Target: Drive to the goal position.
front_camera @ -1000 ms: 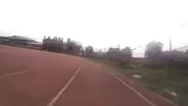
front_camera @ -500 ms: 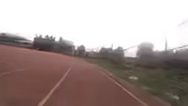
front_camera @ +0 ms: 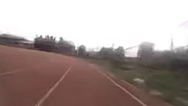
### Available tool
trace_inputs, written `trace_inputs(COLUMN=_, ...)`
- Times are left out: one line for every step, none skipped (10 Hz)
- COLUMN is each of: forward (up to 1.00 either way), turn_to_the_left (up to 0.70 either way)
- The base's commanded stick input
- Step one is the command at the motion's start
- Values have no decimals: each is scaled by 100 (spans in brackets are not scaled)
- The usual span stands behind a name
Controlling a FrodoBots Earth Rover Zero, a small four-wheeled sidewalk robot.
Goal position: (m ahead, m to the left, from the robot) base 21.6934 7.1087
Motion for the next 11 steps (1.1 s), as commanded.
trace_inputs(forward=70, turn_to_the_left=0)
trace_inputs(forward=70, turn_to_the_left=0)
trace_inputs(forward=70, turn_to_the_left=0)
trace_inputs(forward=70, turn_to_the_left=0)
trace_inputs(forward=70, turn_to_the_left=0)
trace_inputs(forward=70, turn_to_the_left=0)
trace_inputs(forward=70, turn_to_the_left=0)
trace_inputs(forward=70, turn_to_the_left=0)
trace_inputs(forward=70, turn_to_the_left=0)
trace_inputs(forward=70, turn_to_the_left=0)
trace_inputs(forward=70, turn_to_the_left=0)
